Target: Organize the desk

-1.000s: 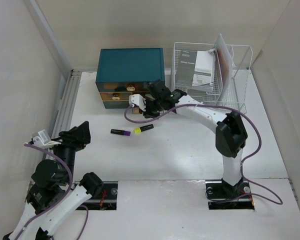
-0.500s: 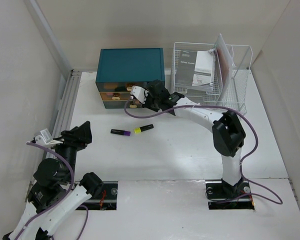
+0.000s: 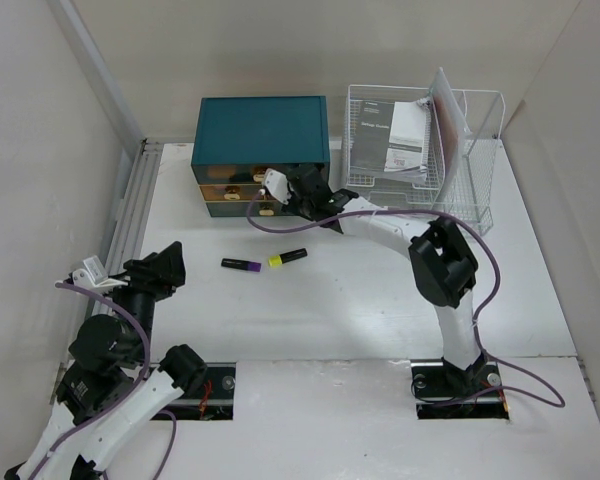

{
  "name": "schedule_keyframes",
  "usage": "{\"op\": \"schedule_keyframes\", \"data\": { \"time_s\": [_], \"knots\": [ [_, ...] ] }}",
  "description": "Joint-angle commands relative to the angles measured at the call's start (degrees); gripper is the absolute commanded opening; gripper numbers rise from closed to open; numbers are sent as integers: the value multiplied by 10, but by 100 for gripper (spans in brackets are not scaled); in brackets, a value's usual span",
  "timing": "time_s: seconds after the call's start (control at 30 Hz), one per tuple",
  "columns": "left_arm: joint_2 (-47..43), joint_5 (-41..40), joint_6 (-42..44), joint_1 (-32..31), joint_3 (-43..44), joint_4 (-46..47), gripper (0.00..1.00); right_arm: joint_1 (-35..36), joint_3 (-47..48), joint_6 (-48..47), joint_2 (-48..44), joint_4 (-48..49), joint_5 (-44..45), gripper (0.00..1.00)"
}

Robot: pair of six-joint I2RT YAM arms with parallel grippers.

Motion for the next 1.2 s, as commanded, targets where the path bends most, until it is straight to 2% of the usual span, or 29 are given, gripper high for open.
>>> {"op": "schedule_keyframes", "data": {
  "time_s": [0.0,0.03,0.13,0.23,0.33,0.4,0.47,0.63,0.77,1.17],
  "knots": [
    [9,4,10,1,-2,26,65,-4,-1,17,-40,62,-16,0],
    [9,4,10,1,-2,26,65,-4,-6,17,-49,51,-17,0],
    [9,4,10,1,-2,26,65,19,-30,17,-80,36,-153,1],
    [9,4,10,1,-2,31,65,54,-43,10,-93,20,-200,17],
    [9,4,10,1,-2,31,65,59,11,45,-43,-18,-241,34],
    [9,4,10,1,-2,31,65,64,70,68,-8,-62,-259,40],
    [9,4,10,1,-2,31,65,64,100,79,37,-82,-280,41],
    [4,4,10,1,-2,31,65,78,106,92,73,-75,-279,44],
    [4,10,10,1,-2,31,65,94,106,103,89,-75,-273,48],
    [4,10,10,1,-2,31,65,112,106,139,107,-80,-292,49]
  ]
}}
